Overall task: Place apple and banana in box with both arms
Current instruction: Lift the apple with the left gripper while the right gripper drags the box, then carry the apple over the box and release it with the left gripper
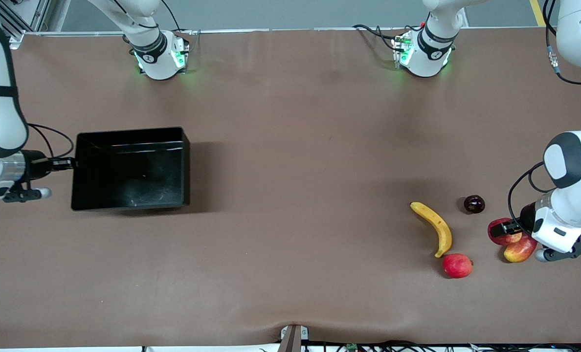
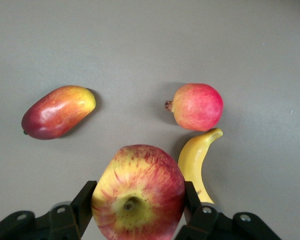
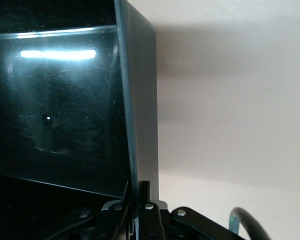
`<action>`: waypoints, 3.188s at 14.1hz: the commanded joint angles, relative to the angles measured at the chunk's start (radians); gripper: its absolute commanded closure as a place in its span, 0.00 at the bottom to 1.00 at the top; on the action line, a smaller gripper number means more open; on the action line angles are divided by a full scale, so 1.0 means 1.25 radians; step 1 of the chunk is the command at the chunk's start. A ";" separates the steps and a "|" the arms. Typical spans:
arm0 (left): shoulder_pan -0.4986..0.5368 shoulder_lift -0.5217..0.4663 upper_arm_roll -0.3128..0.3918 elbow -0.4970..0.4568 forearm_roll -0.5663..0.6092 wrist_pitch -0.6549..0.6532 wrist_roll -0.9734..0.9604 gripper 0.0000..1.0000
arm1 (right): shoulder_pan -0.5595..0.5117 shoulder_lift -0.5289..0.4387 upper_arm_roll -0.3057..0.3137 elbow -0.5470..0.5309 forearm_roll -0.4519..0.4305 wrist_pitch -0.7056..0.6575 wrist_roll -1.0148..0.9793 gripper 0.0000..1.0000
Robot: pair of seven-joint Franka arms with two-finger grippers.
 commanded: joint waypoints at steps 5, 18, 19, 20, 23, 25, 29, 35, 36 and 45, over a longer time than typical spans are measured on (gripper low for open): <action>-0.002 -0.044 0.001 0.002 0.008 -0.055 -0.014 1.00 | 0.221 -0.009 -0.006 0.023 0.149 -0.017 0.270 1.00; -0.006 -0.081 -0.053 0.006 -0.062 -0.058 -0.044 1.00 | 0.577 0.106 -0.006 0.024 0.278 0.359 0.601 1.00; -0.005 -0.082 -0.070 0.006 -0.062 -0.072 -0.052 1.00 | 0.601 0.124 -0.006 0.024 0.278 0.394 0.621 1.00; -0.005 -0.082 -0.089 0.006 -0.059 -0.083 -0.075 1.00 | 0.624 0.144 -0.006 0.024 0.278 0.431 0.625 1.00; -0.006 -0.082 -0.159 -0.002 -0.053 -0.099 -0.127 1.00 | 0.648 0.182 -0.007 0.043 0.279 0.467 0.636 0.07; -0.016 -0.078 -0.207 -0.003 -0.053 -0.103 -0.157 1.00 | 0.642 0.175 -0.012 0.070 0.266 0.449 0.634 0.00; -0.136 -0.063 -0.209 -0.021 -0.024 -0.092 -0.244 1.00 | 0.555 0.154 -0.034 0.224 0.230 0.169 0.631 0.00; -0.337 0.040 -0.209 -0.023 0.124 -0.029 -0.412 1.00 | 0.398 0.153 -0.037 0.398 0.124 -0.117 0.577 0.00; -0.353 0.070 -0.209 -0.024 0.132 -0.005 -0.448 1.00 | 0.375 0.153 -0.037 0.424 0.093 -0.153 0.573 0.00; -0.375 0.128 -0.199 -0.219 0.201 0.234 -0.537 1.00 | 0.221 -0.023 -0.034 0.434 -0.123 -0.236 0.340 0.00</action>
